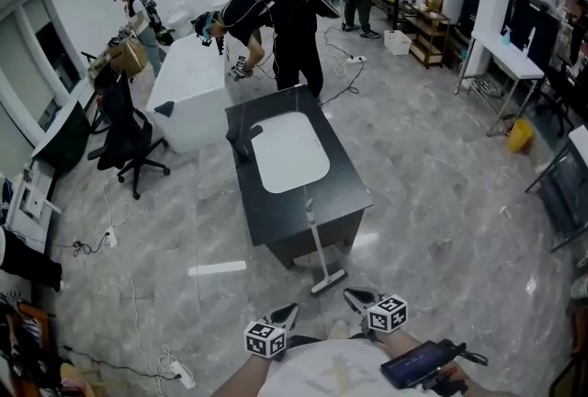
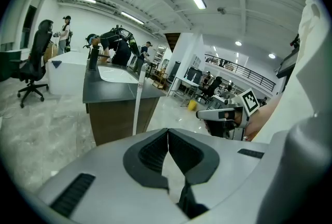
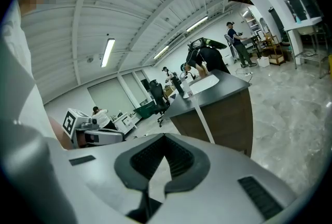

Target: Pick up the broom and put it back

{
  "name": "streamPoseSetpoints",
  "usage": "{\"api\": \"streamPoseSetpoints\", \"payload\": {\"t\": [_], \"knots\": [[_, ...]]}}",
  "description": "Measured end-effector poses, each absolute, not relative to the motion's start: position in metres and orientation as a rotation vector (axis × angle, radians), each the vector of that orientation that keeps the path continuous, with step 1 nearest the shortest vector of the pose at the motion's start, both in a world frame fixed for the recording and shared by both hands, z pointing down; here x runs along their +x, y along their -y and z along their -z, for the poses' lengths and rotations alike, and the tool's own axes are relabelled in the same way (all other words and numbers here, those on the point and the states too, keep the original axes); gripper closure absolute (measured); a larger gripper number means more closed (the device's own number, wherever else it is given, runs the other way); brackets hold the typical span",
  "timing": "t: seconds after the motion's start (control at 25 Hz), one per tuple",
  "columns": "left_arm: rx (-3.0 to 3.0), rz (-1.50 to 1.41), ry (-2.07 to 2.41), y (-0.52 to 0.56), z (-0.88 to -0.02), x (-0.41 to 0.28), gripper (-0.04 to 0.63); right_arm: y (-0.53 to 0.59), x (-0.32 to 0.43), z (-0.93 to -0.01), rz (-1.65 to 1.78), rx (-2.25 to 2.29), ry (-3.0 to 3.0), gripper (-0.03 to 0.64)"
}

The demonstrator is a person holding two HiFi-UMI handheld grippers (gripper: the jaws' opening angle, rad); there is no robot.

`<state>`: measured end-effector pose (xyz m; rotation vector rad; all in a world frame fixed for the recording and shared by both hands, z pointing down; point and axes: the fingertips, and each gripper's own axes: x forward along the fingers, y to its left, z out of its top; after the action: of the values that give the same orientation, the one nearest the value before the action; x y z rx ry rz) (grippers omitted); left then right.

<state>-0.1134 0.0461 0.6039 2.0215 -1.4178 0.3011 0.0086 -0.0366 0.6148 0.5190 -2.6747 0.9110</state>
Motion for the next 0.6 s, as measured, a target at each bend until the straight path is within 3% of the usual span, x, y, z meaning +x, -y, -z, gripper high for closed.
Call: {"api": "streamPoseSetpoints", "payload": {"t": [0.6], "knots": [[2.058,-0.405,1.343,0.026,-0.625,-0.128,0.581,0.08,-0.005,-0.617,-0.99,0.611,2.651,0.601]]}}
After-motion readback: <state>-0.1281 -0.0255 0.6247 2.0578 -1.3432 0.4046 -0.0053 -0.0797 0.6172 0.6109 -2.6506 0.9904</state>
